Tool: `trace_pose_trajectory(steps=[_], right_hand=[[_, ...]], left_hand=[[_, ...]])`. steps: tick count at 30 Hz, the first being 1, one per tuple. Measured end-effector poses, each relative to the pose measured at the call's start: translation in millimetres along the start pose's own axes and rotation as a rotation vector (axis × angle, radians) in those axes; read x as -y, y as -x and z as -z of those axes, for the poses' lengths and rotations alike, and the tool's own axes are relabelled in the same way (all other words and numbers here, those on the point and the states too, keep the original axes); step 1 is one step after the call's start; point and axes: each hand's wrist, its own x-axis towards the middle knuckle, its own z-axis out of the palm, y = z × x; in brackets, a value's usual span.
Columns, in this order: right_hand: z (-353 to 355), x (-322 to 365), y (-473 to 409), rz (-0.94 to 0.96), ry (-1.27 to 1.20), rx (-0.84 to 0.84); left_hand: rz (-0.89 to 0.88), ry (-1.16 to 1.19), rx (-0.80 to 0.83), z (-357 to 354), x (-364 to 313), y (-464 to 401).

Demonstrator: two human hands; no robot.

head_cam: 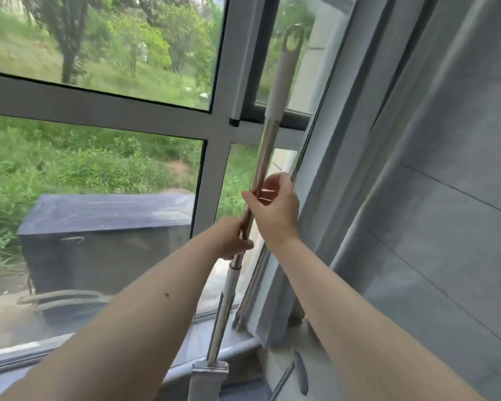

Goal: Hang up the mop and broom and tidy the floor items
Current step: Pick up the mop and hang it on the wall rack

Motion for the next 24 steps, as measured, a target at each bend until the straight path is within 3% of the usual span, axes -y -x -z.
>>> trace_pose_trajectory(steps=[8,16,24], right_hand=[[82.0,13.4,-49.0,0.074,0.009,-0.042],[146.2,20.7,-38.9,-0.040,0.142,-0.144],[183.5,41.0,13.8,-0.180,0.334,-0.319]], left_hand=[[-0.059,-0.004,0.213,11.4,-89.3,-49.7],[-0.138,-0.172,0.539,-8.1,-149.9,-47.9],[-0.358,-0.078,0.630,-19.8,-194.3,-7.5]])
